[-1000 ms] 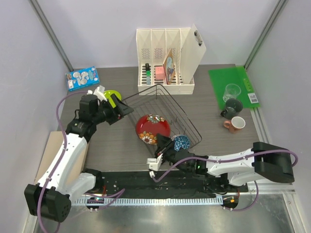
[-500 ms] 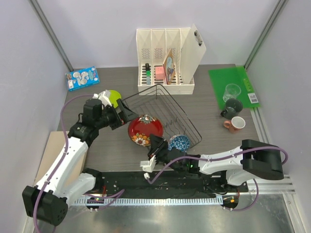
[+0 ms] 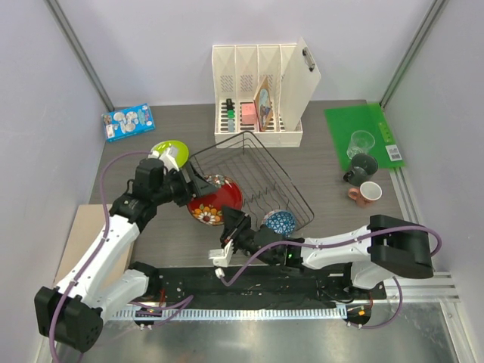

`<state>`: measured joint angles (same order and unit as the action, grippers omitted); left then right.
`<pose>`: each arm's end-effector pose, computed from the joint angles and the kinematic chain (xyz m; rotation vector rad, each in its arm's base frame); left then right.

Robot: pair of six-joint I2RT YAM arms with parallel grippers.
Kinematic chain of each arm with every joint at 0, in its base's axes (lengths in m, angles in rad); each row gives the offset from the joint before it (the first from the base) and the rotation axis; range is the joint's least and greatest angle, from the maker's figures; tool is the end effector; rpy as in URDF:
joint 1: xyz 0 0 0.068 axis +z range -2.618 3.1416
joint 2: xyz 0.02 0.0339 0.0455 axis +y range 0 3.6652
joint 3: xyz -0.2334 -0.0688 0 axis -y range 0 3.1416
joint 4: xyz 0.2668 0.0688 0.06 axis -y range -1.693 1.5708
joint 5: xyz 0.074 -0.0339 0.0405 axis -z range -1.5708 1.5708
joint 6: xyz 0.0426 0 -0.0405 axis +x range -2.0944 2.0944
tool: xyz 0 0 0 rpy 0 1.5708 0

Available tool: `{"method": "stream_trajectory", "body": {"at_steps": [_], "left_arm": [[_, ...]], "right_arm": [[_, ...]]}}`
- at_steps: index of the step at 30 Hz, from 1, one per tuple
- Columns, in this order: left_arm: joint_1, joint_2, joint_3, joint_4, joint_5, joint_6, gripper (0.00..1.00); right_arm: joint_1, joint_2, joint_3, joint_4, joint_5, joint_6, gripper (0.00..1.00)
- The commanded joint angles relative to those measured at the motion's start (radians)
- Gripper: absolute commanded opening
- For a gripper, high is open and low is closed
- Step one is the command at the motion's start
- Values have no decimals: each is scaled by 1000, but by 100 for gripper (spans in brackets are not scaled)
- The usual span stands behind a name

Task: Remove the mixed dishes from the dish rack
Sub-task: Place the plate at the center of the board.

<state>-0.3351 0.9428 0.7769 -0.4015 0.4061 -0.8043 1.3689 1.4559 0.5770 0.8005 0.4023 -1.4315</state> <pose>0.2318 -0.0985 0.2567 -0.2793 2.2755 -1.0689 0.0810 0.3126 0.1693 -1.5521 0.5788 -0.3789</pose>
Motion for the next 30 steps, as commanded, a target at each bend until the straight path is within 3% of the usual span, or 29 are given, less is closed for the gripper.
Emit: {"method": "stream_trajectory", "body": {"at_steps": [1,3,7,9,10,12,13,14,24,25,26,30], "left_arm": [[-7,-21,-14,24,16,14,60],[-7,-22,-15,20,11,16,55],[-7,-24,-2,6,0,22,56],[-7,-22,1,4,-1,27,46],[-7,-21,2,6,-4,28,29],[-7,-21,4,3,-9,30,15],[-7,-19,2,3,-7,30,4],[-7,-21,4,1,-9,31,0],[-7,-56,-19,79,10,-18,0],[-7,-59,-22,104,17,-38,0],[-7,-61,-24,116,17,-44,0],[-7,-61,-13,159,19,-73,0]], "right_arm": [[2,-15,46,143,-5,-35,1],[1,-20,40,141,-2,-35,1],[-1,-37,24,132,3,-35,1],[-1,-46,20,132,4,-32,1],[-1,-49,15,132,6,-32,1],[-1,-55,11,132,7,-30,1],[-2,-55,7,131,9,-32,1],[-2,-60,6,131,9,-30,1],[1,-78,-9,149,7,2,2],[2,-83,-12,157,6,14,9],[4,-85,-12,164,4,28,28],[13,-98,-22,177,23,75,60]]}}
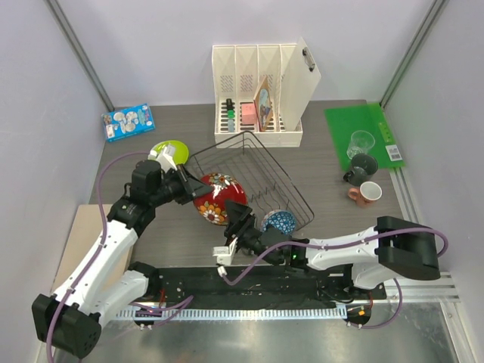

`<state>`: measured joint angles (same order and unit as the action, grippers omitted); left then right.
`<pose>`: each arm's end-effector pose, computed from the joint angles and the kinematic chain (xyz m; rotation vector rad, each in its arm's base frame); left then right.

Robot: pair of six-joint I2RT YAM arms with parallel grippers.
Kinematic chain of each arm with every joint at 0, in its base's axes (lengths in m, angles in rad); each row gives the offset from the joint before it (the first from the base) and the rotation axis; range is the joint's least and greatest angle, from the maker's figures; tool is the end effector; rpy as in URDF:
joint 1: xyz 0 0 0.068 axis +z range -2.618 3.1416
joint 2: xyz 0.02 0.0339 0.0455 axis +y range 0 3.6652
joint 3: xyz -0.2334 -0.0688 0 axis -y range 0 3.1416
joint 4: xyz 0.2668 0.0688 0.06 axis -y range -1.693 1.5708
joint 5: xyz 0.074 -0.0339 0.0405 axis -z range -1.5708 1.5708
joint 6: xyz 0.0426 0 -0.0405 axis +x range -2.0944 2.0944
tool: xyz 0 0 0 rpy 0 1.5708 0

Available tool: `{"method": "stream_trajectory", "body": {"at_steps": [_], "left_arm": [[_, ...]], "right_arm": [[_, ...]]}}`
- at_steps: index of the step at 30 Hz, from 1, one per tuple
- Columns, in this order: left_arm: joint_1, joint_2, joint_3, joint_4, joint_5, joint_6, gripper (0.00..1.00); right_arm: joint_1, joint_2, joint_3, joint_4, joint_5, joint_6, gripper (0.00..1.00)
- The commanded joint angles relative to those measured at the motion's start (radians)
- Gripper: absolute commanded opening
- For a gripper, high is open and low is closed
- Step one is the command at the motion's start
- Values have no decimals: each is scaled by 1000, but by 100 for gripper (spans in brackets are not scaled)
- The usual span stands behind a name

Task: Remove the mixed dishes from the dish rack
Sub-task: Place the plate at the center of the board.

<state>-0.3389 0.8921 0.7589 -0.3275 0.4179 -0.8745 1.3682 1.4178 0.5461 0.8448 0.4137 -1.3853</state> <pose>0.2272 -0.0984 0.2690 -0.3007 2.1801 -1.1515 0.0802 0.3051 0.1755 -1.4820 0.6188 -0.3433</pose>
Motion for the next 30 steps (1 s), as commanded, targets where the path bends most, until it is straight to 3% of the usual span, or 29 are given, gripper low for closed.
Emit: {"method": "stream_trajectory", "body": {"at_steps": [1,2,5,9,13,14,20,25,30], "left_arm": [[-2,-10,10,93,-1,-12,0],[-2,-12,16,106,-5,-17,0],[4,-7,42,139,-25,-38,0],[15,7,72,191,-54,-75,0],[46,18,95,232,-94,-110,0],[78,19,102,243,-99,-119,0],[236,89,178,251,-194,-167,0],[340,194,149,370,-257,-216,0],[442,323,142,507,-261,-219,0]], "right_arm": [[20,-65,9,135,22,48,67],[31,-66,11,137,52,63,79],[61,-74,28,125,124,138,99],[98,-114,78,36,217,317,100],[111,-210,127,-78,286,613,100],[112,-242,135,-128,296,752,100],[106,-492,100,-216,389,1142,100],[100,-666,51,-303,367,1307,100],[100,-730,-11,-335,364,1367,100]]}}
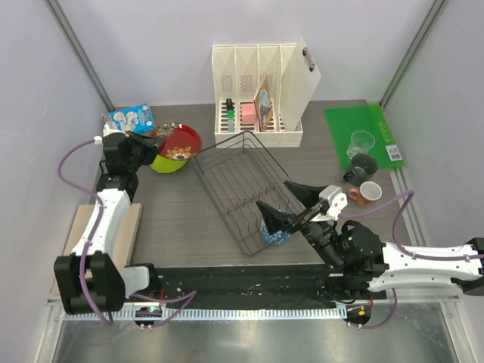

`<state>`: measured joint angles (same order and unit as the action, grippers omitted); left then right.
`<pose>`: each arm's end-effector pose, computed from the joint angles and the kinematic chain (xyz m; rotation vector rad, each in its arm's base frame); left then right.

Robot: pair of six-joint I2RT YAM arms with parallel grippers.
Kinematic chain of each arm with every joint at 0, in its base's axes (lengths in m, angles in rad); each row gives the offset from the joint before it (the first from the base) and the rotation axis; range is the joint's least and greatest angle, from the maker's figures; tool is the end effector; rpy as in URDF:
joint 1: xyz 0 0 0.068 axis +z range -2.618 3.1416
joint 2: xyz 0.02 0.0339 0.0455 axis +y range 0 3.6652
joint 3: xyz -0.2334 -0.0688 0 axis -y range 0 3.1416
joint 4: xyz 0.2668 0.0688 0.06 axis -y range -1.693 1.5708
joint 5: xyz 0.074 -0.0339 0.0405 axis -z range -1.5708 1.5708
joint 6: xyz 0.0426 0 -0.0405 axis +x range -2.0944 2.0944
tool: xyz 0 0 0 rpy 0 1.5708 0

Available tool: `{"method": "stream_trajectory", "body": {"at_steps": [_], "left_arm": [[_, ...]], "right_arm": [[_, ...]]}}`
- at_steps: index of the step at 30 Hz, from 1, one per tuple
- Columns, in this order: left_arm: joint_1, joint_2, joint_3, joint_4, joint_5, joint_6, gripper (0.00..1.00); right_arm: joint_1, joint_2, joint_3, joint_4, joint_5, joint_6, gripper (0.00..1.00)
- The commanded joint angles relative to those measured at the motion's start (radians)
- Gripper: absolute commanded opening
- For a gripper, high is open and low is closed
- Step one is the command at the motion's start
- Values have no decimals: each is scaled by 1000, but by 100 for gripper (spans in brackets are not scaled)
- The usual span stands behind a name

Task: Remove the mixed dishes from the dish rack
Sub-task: Place the plate at the center of the board.

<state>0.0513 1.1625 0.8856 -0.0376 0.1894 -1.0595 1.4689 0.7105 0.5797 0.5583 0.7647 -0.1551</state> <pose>0.3105 0.0079 0.2767 -0.9229 1.7449 -0.8546 0.0508 0.2066 0.3338 -0.3253 1.2566 0.6943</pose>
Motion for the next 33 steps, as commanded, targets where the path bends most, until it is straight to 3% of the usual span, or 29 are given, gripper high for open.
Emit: {"method": "stream_trajectory", "body": {"at_steps": [1,6,15,33], "left_arm": [[70,86,-5,255,-37,-34,0],[91,196,-40,433,-78,-17,0],[102,420,-5,493,-45,-17,0],[150,591,-17,545,-84,22,0]], "right_arm": [[-1,-28,-47,-58,10,146,100],[-2,-39,-69,-90,2,154,100],[-2,-43,-116,-41,-11,126,100],[-5,-19,-155,2,10,103,100]]}}
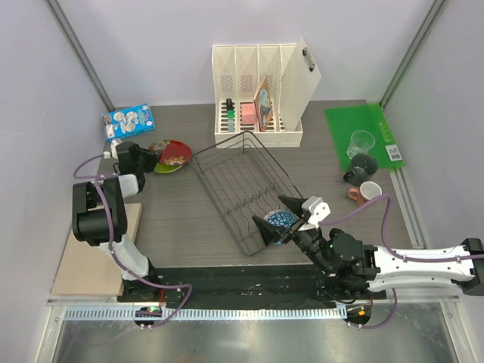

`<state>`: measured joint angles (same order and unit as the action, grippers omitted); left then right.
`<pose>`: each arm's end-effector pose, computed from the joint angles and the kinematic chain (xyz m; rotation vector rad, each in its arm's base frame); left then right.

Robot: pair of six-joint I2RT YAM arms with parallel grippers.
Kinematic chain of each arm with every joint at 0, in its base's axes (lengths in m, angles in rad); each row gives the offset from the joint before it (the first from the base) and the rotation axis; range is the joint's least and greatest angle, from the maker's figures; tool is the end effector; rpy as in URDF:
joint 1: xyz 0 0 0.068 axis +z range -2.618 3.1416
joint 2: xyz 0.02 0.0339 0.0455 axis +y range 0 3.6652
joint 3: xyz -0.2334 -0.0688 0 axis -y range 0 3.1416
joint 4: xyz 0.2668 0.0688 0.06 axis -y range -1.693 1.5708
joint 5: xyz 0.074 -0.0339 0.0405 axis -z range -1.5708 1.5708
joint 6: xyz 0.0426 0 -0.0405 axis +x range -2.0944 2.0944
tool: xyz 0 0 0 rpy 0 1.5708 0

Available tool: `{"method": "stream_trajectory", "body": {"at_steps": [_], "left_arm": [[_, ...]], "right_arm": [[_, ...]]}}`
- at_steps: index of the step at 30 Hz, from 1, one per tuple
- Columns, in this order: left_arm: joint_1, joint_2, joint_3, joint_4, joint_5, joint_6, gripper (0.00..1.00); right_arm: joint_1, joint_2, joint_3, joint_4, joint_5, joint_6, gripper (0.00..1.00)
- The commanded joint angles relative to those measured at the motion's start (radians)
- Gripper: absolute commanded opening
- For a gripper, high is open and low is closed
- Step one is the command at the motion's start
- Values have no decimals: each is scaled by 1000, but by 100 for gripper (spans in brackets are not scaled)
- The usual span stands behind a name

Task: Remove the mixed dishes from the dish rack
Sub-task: Place the plate at the center of the board.

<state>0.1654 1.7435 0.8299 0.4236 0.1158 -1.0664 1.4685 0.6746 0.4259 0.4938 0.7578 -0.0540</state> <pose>0.3689 0.0566 0.1141 -1.1676 1.7777 -0.6662 0.0509 0.2088 0.2772 -0.4076 1.3676 0.6733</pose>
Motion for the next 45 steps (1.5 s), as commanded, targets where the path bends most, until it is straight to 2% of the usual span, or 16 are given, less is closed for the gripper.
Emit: {"method": "stream_trajectory", "body": {"at_steps": [1,7,10,16,23,35,41,45], "left_arm": [[39,14,44,78,-8,36,0],[72,48,52,73,33,48,0],[80,71,63,70,79,34,5],[82,68,54,165,123,-4,0],[85,31,29,317,166,-69,0],[131,22,-34,274,82,-52,0],[135,54,-29,258,88,-43,0],[135,80,14,190,120,-29,1]], "right_arm": [[-5,22,-1,77,17,-4,100],[-11,66,11,91,15,-29,100],[-14,92,14,101,12,-27,100],[-16,137,22,114,3,-17,100],[-17,151,28,117,-2,-9,100],[-20,131,16,109,6,-9,100],[-23,123,5,109,9,-6,100],[-27,132,1,115,6,-6,100]]}}
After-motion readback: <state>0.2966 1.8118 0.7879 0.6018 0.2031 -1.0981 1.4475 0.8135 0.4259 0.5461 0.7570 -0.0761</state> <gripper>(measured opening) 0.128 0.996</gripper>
